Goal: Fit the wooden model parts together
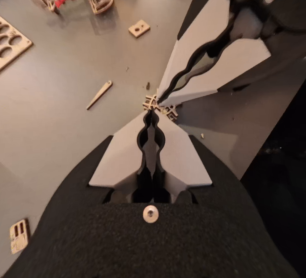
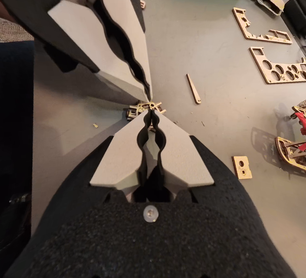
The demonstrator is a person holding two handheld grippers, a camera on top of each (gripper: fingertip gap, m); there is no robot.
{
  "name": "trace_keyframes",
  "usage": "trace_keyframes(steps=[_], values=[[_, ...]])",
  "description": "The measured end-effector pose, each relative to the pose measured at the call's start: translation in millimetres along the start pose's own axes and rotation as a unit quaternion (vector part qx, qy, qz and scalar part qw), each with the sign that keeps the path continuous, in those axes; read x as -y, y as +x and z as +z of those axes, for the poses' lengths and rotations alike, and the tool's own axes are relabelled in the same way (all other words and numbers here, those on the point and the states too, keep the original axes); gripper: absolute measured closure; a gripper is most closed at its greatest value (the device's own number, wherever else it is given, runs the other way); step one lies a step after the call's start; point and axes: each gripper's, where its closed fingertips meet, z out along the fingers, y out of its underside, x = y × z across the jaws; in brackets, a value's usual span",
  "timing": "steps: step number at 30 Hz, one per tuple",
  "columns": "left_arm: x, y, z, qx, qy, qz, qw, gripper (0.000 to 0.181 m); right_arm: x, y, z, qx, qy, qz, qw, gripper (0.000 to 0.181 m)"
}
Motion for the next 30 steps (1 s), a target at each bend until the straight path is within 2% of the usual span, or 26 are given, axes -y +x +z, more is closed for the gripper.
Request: trace_keyframes(steps=[2,5,10,13,17,21,23,24,28,30], values=[[3,-1,-2,0.003,-0.006,0.007,1.000,0.181,0,0,0,0.002,0.000,0.001,1.000,0.181],[18,-5,-8,0.016,0.023,0.002,1.000,0.181,0,0,0,0.002,0.001,0.001,1.000,0.181],[4,0,0,0.000,-0.008,-0.004,1.000,0.181,0,0,0,0.005,0.005,0.004,1.000,0.181],[19,-9,-9,0.013,0.029,-0.028,0.999,0.181,0,0,0,0.003,0.002,-0.006,1.000,0.181],[0,-4,0,0.004,-0.008,-0.014,1.000,0.181,0,0,0,0.003,0.000,-0.010,1.000,0.181],[26,-11,-13,0.032,0.038,-0.005,0.999,0.181,0,1,1,0.004,0.003,-0.005,1.000,0.181],[4,-3,-1,0.013,-0.010,-0.005,1.000,0.180,0,1,1,0.002,0.004,-0.007,1.000,0.181],[0,-2,2,0.010,-0.009,-0.005,1.000,0.181,0,1,1,0.001,0.005,-0.007,1.000,0.181],[16,-9,-8,0.023,0.018,-0.006,1.000,0.181,0,1,1,0.002,0.005,-0.006,1.000,0.181],[2,-4,0,0.011,-0.013,-0.008,1.000,0.179,0,1,1,0.001,0.005,-0.008,1.000,0.181]])
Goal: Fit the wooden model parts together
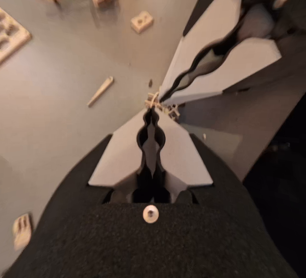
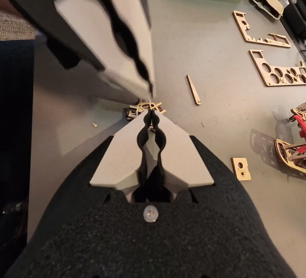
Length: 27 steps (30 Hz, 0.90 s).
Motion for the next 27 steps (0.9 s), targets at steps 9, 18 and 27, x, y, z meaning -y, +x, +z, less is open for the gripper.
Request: trace_keyframes(steps=[9,18,27], values=[[0,1,3,-0.001,0.012,0.002,1.000,0.181,0,1,0,-0.003,0.001,-0.001,1.000,0.181],[7,3,2,-0.007,0.013,-0.013,1.000,0.181,0,1,1,-0.003,0.002,0.000,1.000,0.181],[3,5,4,0.002,0.001,-0.020,1.000,0.181,0,1,1,-0.004,0.002,0.001,1.000,0.181]])
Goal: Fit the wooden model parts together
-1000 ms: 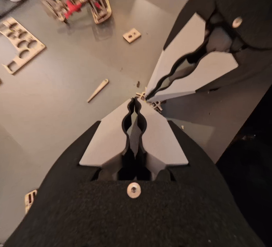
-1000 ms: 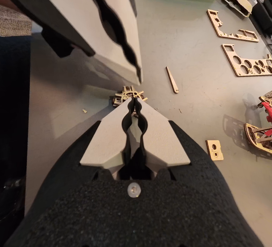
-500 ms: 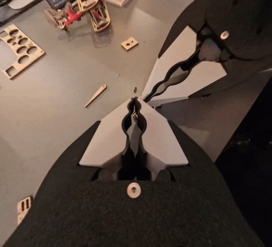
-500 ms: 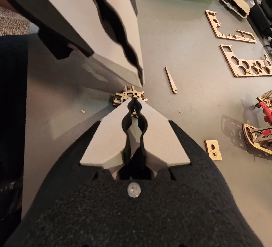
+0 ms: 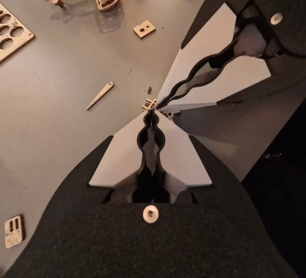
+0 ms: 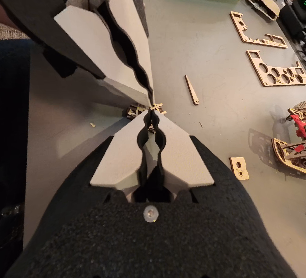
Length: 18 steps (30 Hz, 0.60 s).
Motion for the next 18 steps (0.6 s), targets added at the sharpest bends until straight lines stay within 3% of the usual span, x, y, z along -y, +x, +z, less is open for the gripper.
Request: trace_keyframes(steps=[3,6,11,16,17,18], values=[[24,-6,-14,0.016,0.062,-0.009,0.998,0.181,0,0,0,0.000,0.001,0.001,1.000,0.181],[-1,0,3,-0.006,0.015,-0.014,1.000,0.181,0,1,0,-0.001,0.001,0.001,1.000,0.181],[1,-1,3,0.000,0.010,-0.008,1.000,0.181,0,1,1,0.005,0.002,0.011,1.000,0.181],[6,-15,-5,-0.001,0.047,-0.044,0.998,0.180,5,14,-7,0.035,0.017,0.096,0.995,0.181],[5,-19,-6,-0.001,0.051,-0.039,0.998,0.157,7,24,-12,0.036,0.024,0.125,0.991,0.181],[5,-18,-8,-0.013,0.059,-0.024,0.998,0.146,9,31,-18,0.057,0.028,0.165,0.984,0.181]])
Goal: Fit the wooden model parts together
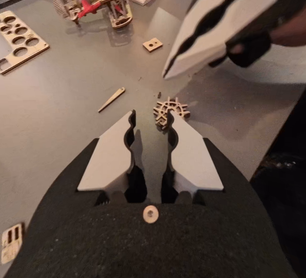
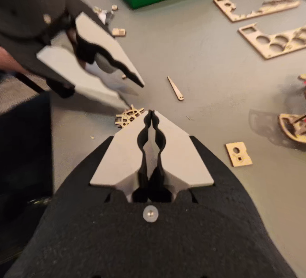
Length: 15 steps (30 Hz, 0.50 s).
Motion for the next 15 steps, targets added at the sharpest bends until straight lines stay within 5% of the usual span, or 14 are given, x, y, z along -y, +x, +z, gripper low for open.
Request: trace_keyframes(steps=[3,7,11,12,15], values=[[0,16,-8,-0.062,0.016,0.036,0.997,0.151,12,-6,-11,0.127,-0.010,0.072,0.989,0.181],[-4,12,-8,-0.059,0.016,0.106,0.992,0.135,0,-21,-7,0.250,-0.083,-0.004,0.965,0.181],[-10,19,2,-0.098,-0.008,0.161,0.982,0.130,12,-44,-11,0.425,-0.107,0.176,0.881,0.181],[-12,21,4,-0.109,-0.018,0.159,0.981,0.126,11,-45,-11,0.438,-0.139,0.216,0.861,0.181],[-16,25,5,-0.138,-0.034,0.150,0.978,0.125,-12,-48,-2,0.424,-0.196,0.205,0.860,0.181]])
